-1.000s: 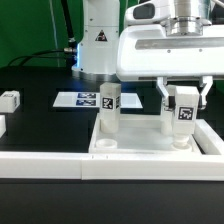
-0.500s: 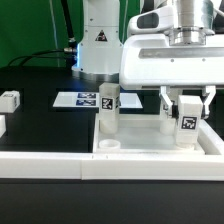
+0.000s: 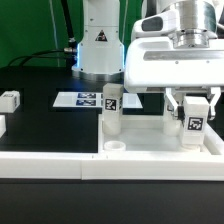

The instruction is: Assemble square table

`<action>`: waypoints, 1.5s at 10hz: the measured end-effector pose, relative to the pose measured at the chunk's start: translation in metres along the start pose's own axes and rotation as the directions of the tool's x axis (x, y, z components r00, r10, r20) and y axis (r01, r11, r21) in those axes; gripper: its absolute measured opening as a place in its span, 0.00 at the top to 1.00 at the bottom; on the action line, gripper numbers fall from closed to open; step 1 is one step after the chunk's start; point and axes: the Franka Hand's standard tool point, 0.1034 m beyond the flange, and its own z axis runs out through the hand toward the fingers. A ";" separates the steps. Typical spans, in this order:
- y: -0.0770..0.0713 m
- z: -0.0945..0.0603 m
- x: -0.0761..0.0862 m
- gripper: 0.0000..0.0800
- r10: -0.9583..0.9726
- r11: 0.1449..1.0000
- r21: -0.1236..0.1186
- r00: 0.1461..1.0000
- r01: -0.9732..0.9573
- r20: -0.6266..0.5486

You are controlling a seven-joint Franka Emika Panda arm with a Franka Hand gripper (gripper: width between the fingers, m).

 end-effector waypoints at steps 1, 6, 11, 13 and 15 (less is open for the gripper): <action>0.002 0.000 0.000 0.64 -0.006 1.000 -0.001 1.000 0.006 0.010; 0.007 0.001 -0.001 0.29 -0.004 1.000 -0.006 1.000 0.004 0.024; 0.007 0.001 -0.001 0.19 -0.005 1.000 -0.006 1.000 0.005 0.024; 0.006 0.001 -0.001 0.19 -0.005 1.000 -0.006 1.000 0.005 0.024; 0.006 0.001 -0.001 0.19 -0.005 1.000 -0.006 1.000 0.005 0.024</action>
Offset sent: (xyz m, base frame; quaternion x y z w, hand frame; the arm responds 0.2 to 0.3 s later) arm 0.0000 0.0000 0.0000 0.0000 0.0000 0.0000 1.0000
